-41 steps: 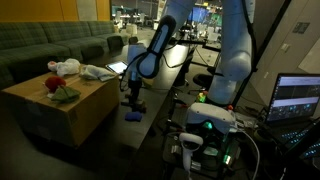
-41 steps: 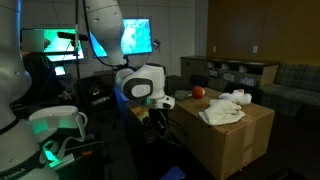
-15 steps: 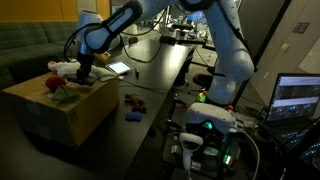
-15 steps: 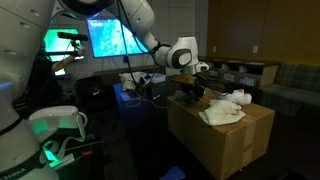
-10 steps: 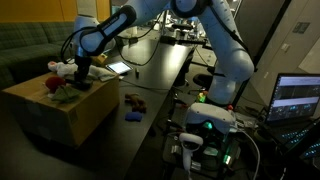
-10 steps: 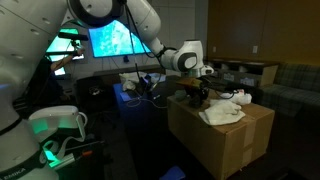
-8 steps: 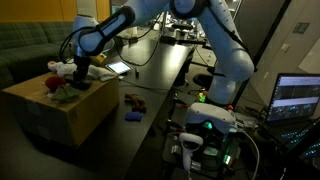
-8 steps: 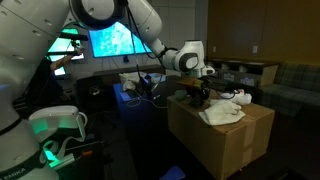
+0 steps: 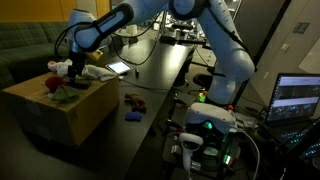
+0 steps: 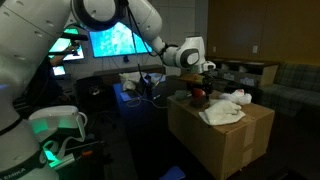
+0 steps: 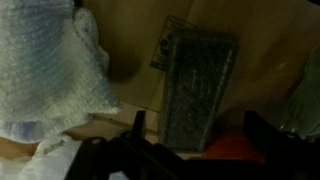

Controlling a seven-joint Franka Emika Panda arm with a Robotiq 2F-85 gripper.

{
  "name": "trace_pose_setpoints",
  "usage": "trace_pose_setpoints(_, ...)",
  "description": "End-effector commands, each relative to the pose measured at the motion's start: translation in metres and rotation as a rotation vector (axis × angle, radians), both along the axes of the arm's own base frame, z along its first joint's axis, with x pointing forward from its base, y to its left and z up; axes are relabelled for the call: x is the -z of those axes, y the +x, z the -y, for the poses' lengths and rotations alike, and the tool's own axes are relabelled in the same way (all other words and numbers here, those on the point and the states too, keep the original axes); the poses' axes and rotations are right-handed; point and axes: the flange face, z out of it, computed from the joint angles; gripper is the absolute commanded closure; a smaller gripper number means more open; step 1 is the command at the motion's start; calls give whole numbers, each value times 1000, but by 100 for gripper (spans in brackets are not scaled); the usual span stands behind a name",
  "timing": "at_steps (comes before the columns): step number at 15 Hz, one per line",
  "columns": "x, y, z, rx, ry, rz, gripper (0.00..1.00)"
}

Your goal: Put the objects on the table on to the box and the objects on the box on to the table

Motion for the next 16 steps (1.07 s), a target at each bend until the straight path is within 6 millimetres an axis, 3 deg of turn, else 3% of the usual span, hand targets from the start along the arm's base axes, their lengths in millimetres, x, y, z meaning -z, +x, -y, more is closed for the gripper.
trace_pose_setpoints(1, -30, 3, -11, -11, -20, 59, 0)
trace_pose_setpoints(8, -65, 1, -43, -41, 92, 187, 0)
trace_pose_setpoints(16, -58, -3, -80, -90, 181, 233, 0)
